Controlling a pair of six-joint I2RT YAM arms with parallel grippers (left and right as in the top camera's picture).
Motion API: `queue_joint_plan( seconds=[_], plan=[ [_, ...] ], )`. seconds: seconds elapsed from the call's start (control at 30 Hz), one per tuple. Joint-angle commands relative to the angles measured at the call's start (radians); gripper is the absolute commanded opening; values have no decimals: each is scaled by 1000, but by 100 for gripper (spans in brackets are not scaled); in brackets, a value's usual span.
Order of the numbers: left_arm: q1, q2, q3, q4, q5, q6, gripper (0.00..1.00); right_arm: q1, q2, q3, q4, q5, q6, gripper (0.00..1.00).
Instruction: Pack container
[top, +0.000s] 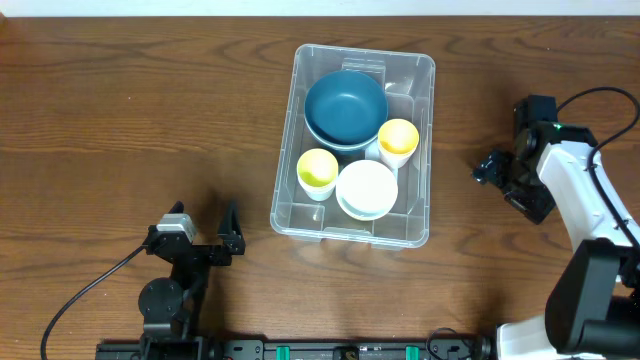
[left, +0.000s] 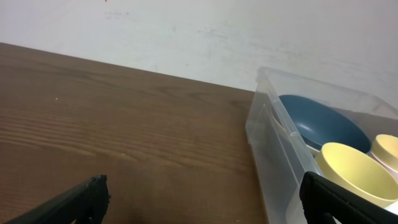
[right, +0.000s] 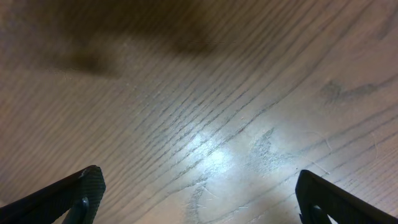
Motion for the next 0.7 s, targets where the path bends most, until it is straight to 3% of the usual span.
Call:
queue_joint_plan(
  seconds=[0.0,0.3,0.67],
  plan=[
    [6,-6,-31,-14,-4,17,98,18,-116,1,0,8,13,99],
    [6,-6,-31,-14,-4,17,98,117,-622,-116,43,119,13,99],
    [6,-6,-31,-14,-4,17,98,121,-1204,-520,424,-2,-183,99]
  ],
)
